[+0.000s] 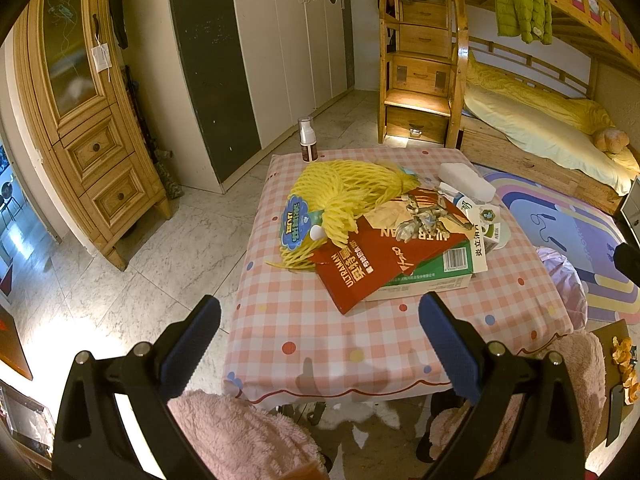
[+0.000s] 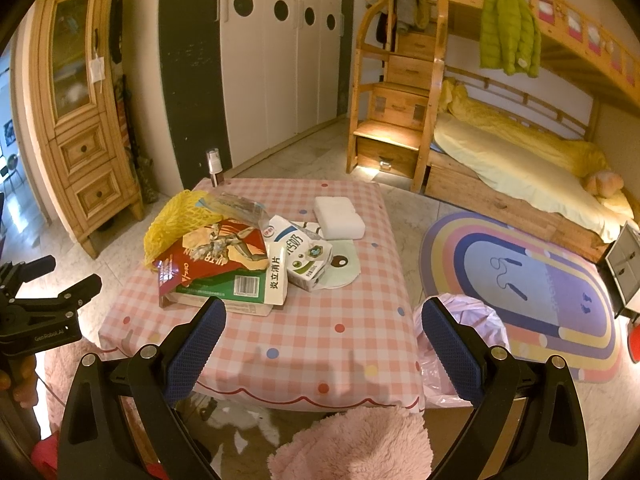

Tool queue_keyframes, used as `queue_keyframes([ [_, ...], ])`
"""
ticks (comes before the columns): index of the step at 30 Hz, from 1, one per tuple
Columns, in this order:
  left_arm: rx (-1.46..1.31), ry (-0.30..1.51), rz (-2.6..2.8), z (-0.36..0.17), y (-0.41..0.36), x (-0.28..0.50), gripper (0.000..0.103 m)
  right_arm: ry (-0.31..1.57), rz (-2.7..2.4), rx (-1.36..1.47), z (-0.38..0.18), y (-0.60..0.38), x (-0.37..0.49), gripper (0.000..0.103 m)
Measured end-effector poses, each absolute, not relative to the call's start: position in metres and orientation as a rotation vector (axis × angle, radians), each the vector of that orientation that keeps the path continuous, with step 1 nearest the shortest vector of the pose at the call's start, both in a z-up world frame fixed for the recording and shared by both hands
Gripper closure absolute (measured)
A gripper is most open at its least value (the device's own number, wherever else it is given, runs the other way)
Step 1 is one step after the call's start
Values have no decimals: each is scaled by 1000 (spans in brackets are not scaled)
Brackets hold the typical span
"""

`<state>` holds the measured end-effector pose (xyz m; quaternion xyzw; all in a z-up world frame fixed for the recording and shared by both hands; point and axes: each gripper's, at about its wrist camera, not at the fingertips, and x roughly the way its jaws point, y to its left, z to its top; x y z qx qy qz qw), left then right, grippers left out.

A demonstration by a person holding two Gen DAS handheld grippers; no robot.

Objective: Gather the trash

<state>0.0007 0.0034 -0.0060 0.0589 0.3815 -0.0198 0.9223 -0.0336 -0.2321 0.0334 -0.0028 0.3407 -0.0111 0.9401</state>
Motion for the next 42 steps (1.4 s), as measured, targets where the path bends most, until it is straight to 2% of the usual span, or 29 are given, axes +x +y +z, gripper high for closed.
queue_keyframes([
  [23,112,798,-14,-20,17,10,7,709,-7,-25,24,-228,-23,6],
  [35,103,780,-13,-23,31,41,7,653,68,-28,18,-219,27,6],
  [42,92,754,6,-23,35,64,7,668,138,-132,6,-183,65,6],
])
